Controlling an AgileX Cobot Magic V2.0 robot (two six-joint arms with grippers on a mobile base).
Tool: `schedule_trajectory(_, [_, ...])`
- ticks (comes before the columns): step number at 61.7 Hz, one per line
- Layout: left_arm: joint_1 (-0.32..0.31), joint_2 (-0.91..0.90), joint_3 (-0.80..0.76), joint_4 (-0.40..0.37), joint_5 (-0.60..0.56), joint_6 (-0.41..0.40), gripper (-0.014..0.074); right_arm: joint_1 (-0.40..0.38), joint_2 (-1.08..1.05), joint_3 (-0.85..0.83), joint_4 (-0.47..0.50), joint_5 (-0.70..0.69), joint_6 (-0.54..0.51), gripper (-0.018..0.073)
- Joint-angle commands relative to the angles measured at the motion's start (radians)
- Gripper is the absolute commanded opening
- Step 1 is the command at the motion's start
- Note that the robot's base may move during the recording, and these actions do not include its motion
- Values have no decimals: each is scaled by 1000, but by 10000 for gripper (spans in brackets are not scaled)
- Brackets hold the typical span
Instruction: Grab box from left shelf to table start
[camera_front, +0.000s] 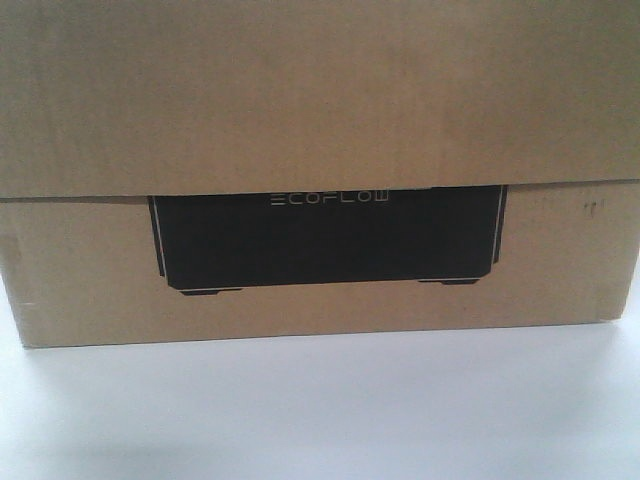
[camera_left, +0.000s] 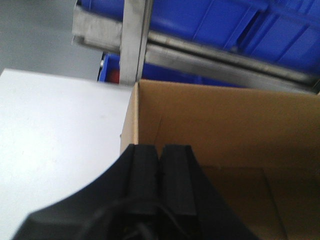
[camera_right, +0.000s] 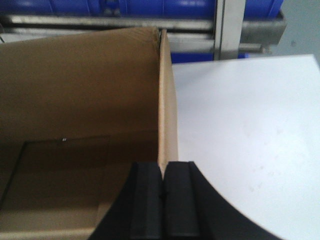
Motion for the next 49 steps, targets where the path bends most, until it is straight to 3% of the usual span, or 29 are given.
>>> schedule_trajectory(1, [-7,-133,161,10,-286,-10,-68,-6,-134,117,1,-240,-45,18])
schedule_trajectory(12, [0,-347,516,31,-558,-10,-68,-6,-341,361,-3,-317,-86,18])
schedule_trajectory(20, [0,-514,726,123,-661,-10,-68,-6,-491,502,-2,-316,-86,18])
schedule_trajectory(33, [0,-729,928,262,-691,-10,-68,-6,-713,645,-2,-322,-86,18])
schedule_trajectory(49, [0,-823,965,270,-692,-10,-68,-6,-809,666,-2,-321,-86,18])
